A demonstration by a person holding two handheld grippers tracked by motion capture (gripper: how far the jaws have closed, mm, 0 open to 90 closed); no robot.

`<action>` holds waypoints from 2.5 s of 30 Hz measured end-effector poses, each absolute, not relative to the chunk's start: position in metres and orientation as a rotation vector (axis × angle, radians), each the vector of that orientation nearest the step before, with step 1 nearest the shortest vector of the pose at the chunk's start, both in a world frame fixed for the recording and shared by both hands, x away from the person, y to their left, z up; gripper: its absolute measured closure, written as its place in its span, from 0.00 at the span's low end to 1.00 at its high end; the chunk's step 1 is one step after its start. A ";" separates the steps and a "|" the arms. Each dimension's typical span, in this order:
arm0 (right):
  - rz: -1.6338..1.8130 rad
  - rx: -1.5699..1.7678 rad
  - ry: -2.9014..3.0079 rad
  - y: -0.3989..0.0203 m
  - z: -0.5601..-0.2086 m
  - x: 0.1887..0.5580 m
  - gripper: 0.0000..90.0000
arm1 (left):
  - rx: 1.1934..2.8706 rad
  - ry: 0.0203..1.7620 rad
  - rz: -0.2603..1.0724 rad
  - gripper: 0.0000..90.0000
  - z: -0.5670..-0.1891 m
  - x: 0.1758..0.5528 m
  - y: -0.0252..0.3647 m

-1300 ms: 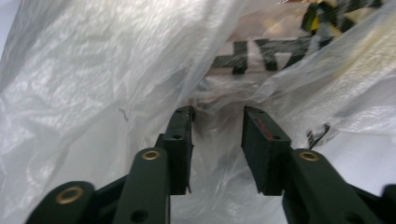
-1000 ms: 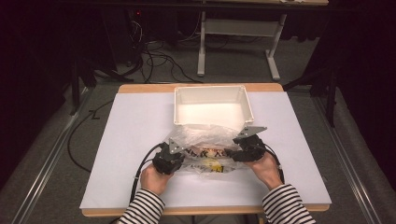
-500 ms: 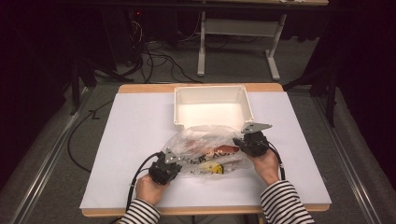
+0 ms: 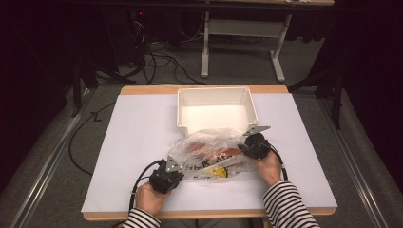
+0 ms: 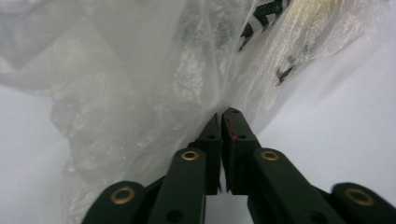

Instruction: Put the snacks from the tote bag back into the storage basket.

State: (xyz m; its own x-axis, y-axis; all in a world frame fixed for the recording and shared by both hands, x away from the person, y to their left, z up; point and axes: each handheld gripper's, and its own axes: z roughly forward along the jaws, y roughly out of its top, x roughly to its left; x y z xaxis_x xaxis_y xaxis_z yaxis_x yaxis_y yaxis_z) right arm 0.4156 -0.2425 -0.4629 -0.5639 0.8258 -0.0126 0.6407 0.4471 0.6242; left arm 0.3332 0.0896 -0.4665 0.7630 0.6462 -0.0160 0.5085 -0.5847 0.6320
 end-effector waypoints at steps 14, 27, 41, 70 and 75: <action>0.856 1.262 2.357 -0.245 -0.457 0.410 0.79 | 2.207 0.808 0.313 0.65 -0.432 0.327 0.091; 0.978 1.207 2.285 -0.248 -0.432 0.393 0.65 | 2.166 0.830 0.423 0.53 -0.406 0.343 0.085; 1.107 1.057 2.171 -0.247 -0.395 0.360 0.68 | 2.144 0.892 0.470 0.57 -0.413 0.378 0.073; 0.986 1.081 2.366 -0.251 -0.433 0.351 0.97 | 2.246 0.953 0.378 0.91 -0.442 0.397 0.077; 0.974 1.098 2.374 -0.254 -0.437 0.353 0.97 | 2.262 0.943 0.347 0.92 -0.444 0.393 0.078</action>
